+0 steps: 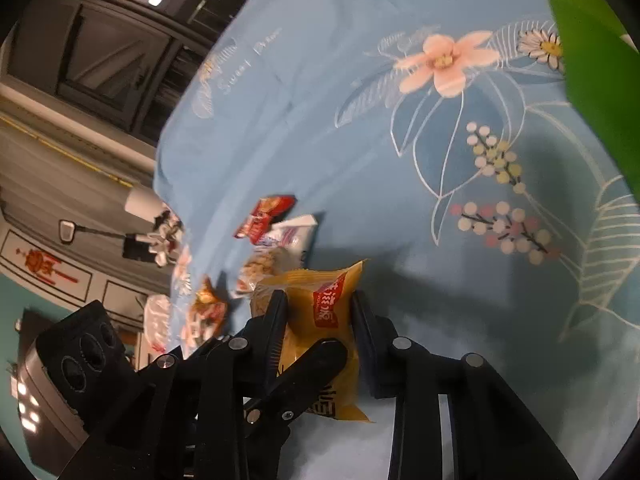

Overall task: Organize snacks
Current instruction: 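Close the left gripper on the yellow bag held by the right gripper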

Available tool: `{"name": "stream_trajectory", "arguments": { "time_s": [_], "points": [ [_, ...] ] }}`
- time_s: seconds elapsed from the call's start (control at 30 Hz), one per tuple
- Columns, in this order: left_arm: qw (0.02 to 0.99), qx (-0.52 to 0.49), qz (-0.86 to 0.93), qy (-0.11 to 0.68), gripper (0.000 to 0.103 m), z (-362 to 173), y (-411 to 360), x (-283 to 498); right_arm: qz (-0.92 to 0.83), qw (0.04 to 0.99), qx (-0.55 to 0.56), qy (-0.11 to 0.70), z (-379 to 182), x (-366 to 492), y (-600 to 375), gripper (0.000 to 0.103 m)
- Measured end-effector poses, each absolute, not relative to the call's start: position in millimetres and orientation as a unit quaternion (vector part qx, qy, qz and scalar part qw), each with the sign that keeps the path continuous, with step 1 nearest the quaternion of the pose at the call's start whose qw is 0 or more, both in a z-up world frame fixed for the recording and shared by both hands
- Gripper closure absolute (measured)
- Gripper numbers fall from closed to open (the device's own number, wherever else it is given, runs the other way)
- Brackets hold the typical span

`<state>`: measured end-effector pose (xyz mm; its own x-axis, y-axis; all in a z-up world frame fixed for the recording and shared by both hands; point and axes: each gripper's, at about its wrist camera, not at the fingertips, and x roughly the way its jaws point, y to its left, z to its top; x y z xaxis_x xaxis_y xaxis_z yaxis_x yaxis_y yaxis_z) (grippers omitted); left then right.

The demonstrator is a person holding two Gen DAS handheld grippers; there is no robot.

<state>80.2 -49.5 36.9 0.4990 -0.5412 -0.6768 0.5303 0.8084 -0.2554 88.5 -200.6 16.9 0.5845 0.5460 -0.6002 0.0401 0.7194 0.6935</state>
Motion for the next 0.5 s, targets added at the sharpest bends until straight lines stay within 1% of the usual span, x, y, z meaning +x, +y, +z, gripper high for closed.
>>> {"name": "stream_trajectory", "arguments": {
  "time_s": [0.17,0.3,0.4,0.5],
  "points": [
    [0.879,-0.006,-0.314,0.359,0.043,70,-60,61,0.161,0.853,0.315,0.385,56,63,-205,0.068],
    [0.881,-0.009,-0.33,0.339,0.044,98,-77,47,0.156,0.866,0.322,0.349,82,41,-223,0.068],
    [0.876,0.008,-0.351,0.33,0.044,115,-103,38,0.14,0.884,0.307,0.323,102,22,-241,0.068],
    [0.869,0.014,-0.374,0.325,0.044,125,-136,29,0.115,0.889,0.322,0.304,113,4,-267,0.068]
  ]
}}
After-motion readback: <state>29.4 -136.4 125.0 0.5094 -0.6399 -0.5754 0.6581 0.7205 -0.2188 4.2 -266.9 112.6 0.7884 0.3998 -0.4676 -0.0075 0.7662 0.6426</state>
